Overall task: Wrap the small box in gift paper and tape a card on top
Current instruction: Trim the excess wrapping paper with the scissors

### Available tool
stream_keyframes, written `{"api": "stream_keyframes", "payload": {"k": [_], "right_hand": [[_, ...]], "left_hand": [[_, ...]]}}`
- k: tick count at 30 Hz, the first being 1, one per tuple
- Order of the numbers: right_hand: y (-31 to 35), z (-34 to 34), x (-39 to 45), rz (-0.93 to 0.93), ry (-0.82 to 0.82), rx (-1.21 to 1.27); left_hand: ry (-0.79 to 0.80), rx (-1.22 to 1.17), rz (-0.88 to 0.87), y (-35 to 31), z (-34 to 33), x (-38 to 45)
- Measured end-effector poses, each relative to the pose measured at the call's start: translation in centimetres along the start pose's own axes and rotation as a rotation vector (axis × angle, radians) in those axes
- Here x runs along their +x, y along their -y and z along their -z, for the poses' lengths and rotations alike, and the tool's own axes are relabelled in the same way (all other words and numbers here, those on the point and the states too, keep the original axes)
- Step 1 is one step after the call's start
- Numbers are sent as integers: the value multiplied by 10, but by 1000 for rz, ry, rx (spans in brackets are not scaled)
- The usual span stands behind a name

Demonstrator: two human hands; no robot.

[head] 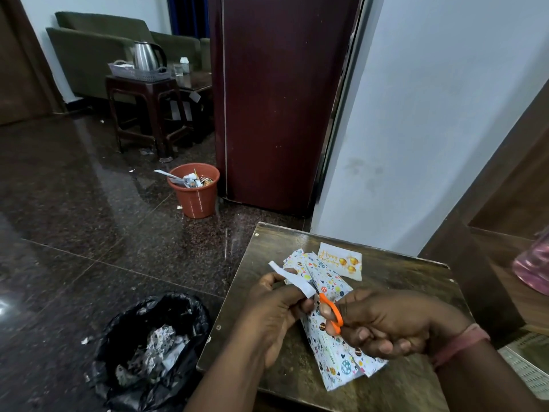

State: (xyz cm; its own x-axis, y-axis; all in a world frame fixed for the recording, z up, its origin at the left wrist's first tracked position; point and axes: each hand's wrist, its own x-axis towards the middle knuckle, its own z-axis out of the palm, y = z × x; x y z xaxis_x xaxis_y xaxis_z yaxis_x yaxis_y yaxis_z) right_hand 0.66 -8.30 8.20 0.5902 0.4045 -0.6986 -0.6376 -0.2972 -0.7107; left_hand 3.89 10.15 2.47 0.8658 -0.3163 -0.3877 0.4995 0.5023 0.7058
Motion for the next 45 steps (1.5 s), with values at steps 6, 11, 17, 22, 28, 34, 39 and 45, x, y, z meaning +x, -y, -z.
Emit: {"api": "stream_keyframes", "payload": {"k": [6,11,17,22,28,34,39,45], "right_hand": [[-2,-1,2,-20,-39,-45],[0,-4,3,-34,-30,-62],[9,1,5,-63,-18,-107],[15,6,2,-82,-18,-148],[14,5,4,-83,-30,-182],[14,3,9,-77,-38,-184],[17,4,11,-82,-39,-206],[27,8,9,-123,-48,-264]], "left_hand": [[-51,-39,-81,-1,-2,2],[-86,-39,-103,-1,1,5],[-51,-38,-44,-1,2,4],[-46,-46,-39,-3,3,4],[-111,-69,-111,-3,3,7],[-127,-97,-144,-4,3,5],[-103,-64,-104,-4,6,7],[-78,-29,-67,-5,6,7]]}}
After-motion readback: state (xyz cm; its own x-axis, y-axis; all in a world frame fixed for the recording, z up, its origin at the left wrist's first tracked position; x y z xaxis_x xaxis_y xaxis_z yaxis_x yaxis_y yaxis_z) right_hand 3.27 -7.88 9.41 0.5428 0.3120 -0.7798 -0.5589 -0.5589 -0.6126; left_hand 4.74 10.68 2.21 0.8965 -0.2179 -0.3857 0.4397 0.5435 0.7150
